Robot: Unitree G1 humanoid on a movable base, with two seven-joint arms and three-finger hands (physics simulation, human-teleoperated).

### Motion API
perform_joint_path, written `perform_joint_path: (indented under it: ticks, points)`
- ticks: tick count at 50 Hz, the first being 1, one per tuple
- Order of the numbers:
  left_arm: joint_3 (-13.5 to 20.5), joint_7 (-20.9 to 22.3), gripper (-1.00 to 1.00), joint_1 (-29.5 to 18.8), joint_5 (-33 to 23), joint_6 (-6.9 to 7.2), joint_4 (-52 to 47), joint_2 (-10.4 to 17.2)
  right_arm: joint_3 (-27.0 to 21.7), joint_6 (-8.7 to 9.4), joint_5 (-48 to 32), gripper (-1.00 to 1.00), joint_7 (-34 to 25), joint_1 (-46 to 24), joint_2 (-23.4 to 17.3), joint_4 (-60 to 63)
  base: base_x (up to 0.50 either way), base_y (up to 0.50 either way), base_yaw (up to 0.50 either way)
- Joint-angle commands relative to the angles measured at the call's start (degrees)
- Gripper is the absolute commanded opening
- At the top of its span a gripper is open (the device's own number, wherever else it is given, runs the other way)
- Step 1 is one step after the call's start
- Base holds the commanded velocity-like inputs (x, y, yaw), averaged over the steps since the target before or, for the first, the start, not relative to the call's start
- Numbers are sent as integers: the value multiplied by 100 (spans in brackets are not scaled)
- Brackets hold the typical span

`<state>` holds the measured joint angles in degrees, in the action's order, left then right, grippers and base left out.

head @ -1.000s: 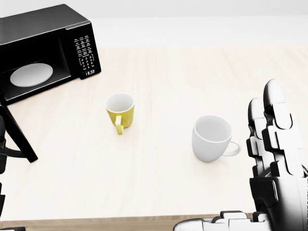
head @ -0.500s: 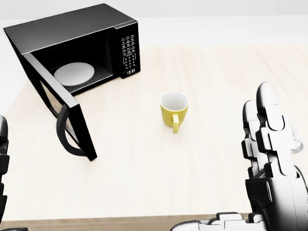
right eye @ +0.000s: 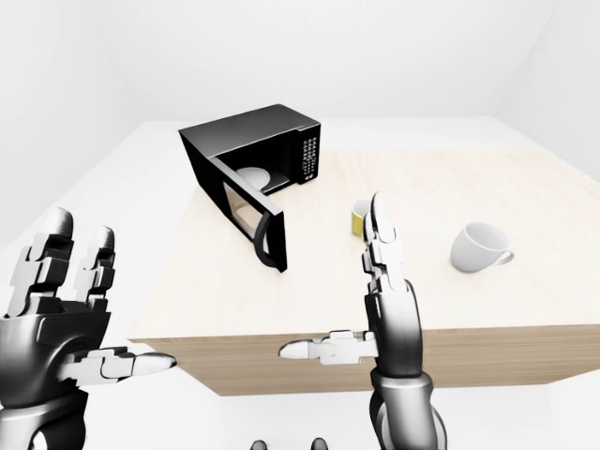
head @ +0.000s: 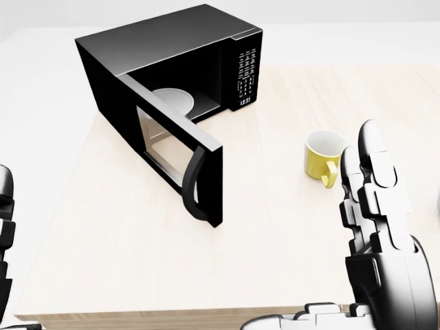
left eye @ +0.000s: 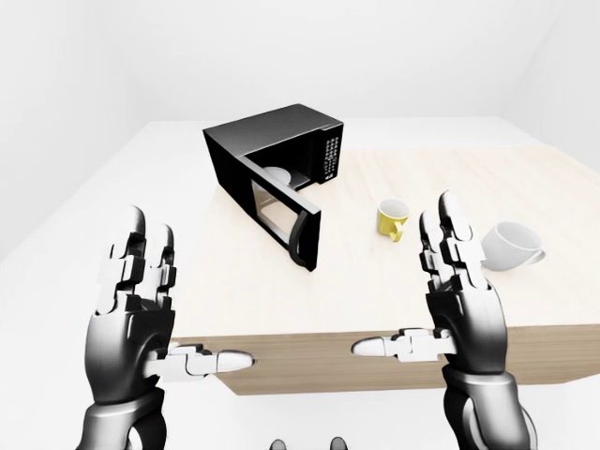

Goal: Close the microwave.

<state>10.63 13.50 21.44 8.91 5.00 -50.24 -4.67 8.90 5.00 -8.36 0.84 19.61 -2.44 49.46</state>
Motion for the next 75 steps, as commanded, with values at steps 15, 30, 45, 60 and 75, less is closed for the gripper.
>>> perform_joint_path:
  ticks: [15,30,45,60,75]
  points:
    - [-45,-25,100,-5,-38,0,38,20,61,0,-15,100,2,-28,-5,-110,0,50,0]
    - [-63,-31,100,-1,-53,0,57,30,134,0,-43,100,43,-25,-41,-176,0,50,0]
    - [-114,-42,100,38,-7,0,71,31,131,0,-143,100,251,-129,6,-291,0,15,0]
    - [-99,-18,100,15,-26,0,26,38,103,0,59,100,203,-78,-10,-131,20,3,0]
    - [-105,-13,100,18,-23,0,40,48,109,0,55,100,207,-107,-14,-163,50,8,0]
